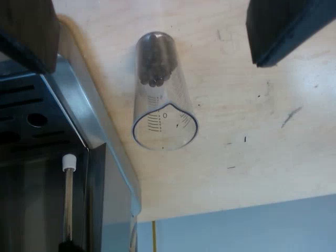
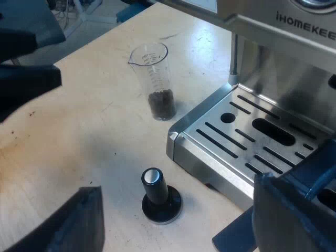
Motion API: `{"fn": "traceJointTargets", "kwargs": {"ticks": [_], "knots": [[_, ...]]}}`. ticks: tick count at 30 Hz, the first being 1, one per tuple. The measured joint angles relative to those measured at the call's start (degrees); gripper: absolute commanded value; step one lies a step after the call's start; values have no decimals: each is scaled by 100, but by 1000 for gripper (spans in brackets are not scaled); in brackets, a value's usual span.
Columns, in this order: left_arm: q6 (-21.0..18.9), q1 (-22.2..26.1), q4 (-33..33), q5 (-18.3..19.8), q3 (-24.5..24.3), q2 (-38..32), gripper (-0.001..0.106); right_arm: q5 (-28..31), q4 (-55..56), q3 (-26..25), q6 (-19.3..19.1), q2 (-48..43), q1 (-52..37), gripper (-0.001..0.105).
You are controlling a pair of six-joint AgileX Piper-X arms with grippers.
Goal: Pour the beans into the coffee machine
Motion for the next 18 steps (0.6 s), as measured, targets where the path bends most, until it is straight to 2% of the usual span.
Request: {"fn": "traceJointTargets", "kwargs": {"ticks": [12, 14, 18], "knots": [[-186, 0, -838, 0, 629, 51, 75, 0, -12, 0, 0, 0, 0, 62], [-343, 0, -1111, 20, 632, 277, 75, 0, -12, 0, 0, 0, 0, 62], [-396, 0, -1611, 267, 632, 764, 75, 0, -12, 0, 0, 0, 0, 62]]}}
